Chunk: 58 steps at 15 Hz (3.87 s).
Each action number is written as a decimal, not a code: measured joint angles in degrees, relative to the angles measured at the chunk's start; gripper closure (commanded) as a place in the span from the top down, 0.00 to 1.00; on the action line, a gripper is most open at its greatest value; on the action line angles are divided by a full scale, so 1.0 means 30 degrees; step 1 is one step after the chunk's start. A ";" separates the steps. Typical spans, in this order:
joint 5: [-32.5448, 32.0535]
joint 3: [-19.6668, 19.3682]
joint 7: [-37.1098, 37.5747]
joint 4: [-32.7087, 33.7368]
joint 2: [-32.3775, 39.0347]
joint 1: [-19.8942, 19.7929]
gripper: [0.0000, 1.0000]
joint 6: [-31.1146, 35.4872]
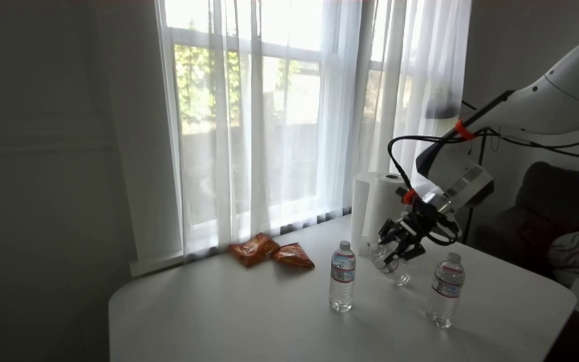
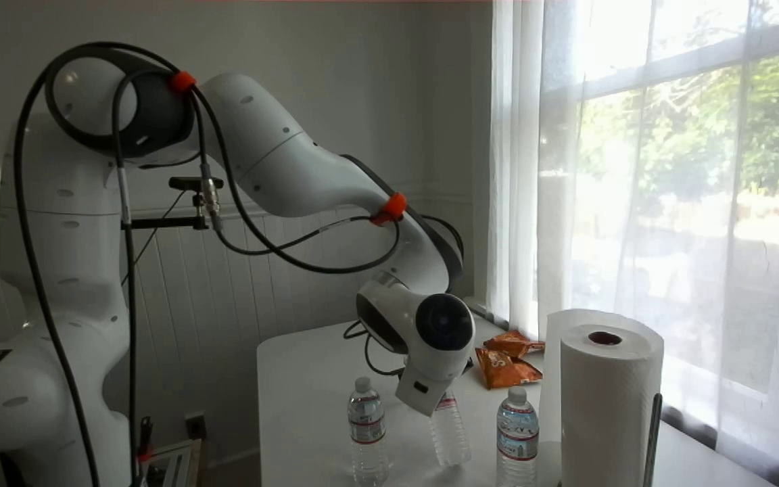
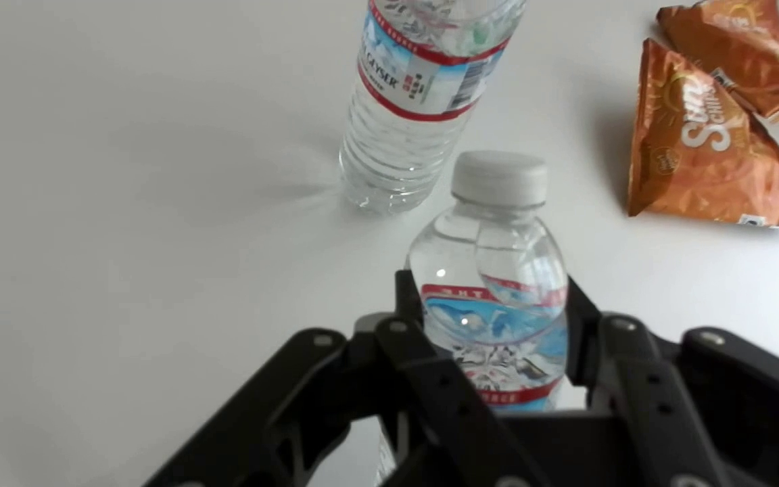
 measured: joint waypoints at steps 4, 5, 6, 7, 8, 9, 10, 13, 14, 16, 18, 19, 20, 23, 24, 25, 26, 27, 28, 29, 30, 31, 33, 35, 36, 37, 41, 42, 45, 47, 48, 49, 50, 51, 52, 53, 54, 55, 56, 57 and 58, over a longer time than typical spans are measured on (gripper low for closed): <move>0.1698 -0.0211 -0.0715 0.0001 0.0121 -0.0080 0.23 -0.0622; 0.2121 -0.0292 -0.0806 0.0003 0.0196 -0.0128 0.23 -0.1018; 0.2568 -0.0366 -0.0858 0.0004 0.0305 -0.0198 0.23 -0.1487; 0.3055 -0.0464 -0.0915 0.0006 0.0450 -0.0275 0.23 -0.2018; 0.3542 -0.0564 -0.0990 0.0025 0.0605 -0.0369 0.23 -0.2492; 0.4016 -0.0658 -0.1052 0.0067 0.0749 -0.0493 0.23 -0.2970; 0.4499 -0.0771 -0.1162 0.0116 0.0921 -0.0624 0.23 -0.3492; 0.5843 -0.1054 -0.1716 0.0172 0.1512 -0.1064 0.23 -0.5089; 0.6197 -0.1143 -0.1835 0.0178 0.1703 -0.1208 0.23 -0.5638; 0.6640 -0.1305 -0.1953 0.0215 0.2075 -0.1414 0.23 -0.6592; 0.6939 -0.1453 -0.1989 0.0242 0.2372 -0.1518 0.23 -0.7308; 0.6991 -0.1538 -0.1991 0.0283 0.2485 -0.1527 0.23 -0.7585; 0.6994 -0.1612 -0.1991 0.0320 0.2570 -0.1530 0.23 -0.7767; 0.6994 -0.1748 -0.1991 0.0372 0.2650 -0.1530 0.23 -0.7922; 0.6995 -0.1772 -0.1991 0.0372 0.2654 -0.1529 0.23 -0.7937; 0.6994 -0.1799 -0.2057 0.0372 0.2662 -0.1529 0.23 -0.7980; 0.6984 -0.1847 -0.2319 0.0371 0.2711 -0.1536 0.23 -0.8155; 0.6983 -0.1915 -0.2687 0.0372 0.2822 -0.1564 0.23 -0.8467; 0.6983 -0.1989 -0.3078 0.0376 0.2958 -0.1626 0.23 -0.8861; 0.6982 -0.2064 -0.3436 0.0377 0.3109 -0.1721 0.23 -0.9318; 0.6982 -0.2133 -0.3774 0.0385 0.3281 -0.1827 0.23 -0.9772; 0.6980 -0.2187 -0.4035 0.0404 0.3444 -0.1935 0.23 -1.0174; 0.6980 -0.2346 -0.4331 0.0475 0.3703 -0.2061 0.23 -1.0761; 0.6982 -0.2448 -0.4352 0.0575 0.3844 -0.2114 0.23 -1.0981; 0.6982 -0.2481 -0.4351 0.0647 0.3899 -0.2132 0.23 -1.1029; 0.6985 -0.2518 -0.4350 0.0696 0.3928 -0.2138 0.23 -1.1045; 0.6987 -0.2646 -0.4339 0.0780 0.4007 -0.2150 0.86 -1.1035; 0.6986 -0.2700 -0.4338 0.0809 0.4034 -0.2156 0.93 -1.1036; 0.6986 -0.2916 -0.4337 0.0859 0.4202 -0.2169 1.00 -1.1011; 0.6986 -0.3089 -0.4309 0.0896 0.4251 -0.2176 1.00 -1.0919; 0.6986 -0.3185 -0.4286 0.0932 0.4249 -0.2177 1.00 -1.0799; 0.6964 -0.3282 -0.4245 0.0981 0.4232 -0.2177 1.00 -1.0646; 0.6907 -0.3373 -0.4186 0.1044 0.4179 -0.2177 1.00 -1.0489; 0.6832 -0.3431 -0.4112 0.1111 0.4090 -0.2175 1.00 -1.0364; 0.6711 -0.3455 -0.3970 0.1169 0.3947 -0.2172 1.00 -1.0225; 0.6479 -0.3455 -0.3771 0.1207 0.3771 -0.2155 1.00 -1.0076; 0.6149 -0.3455 -0.3506 0.1242 0.3564 -0.2126 1.00 -1.0019; 0.5830 -0.3455 -0.3214 0.1268 0.3365 -0.2089 1.00 -0.9987; 0.5439 -0.3453 -0.2822 0.1308 0.3176 -0.2050 1.00 -0.9949; 0.5095 -0.3453 -0.2392 0.1357 0.3015 -0.2001 1.00 -0.9905; 0.4678 -0.3452 -0.1936 0.1422 0.2889 -0.1944 1.00 -0.9870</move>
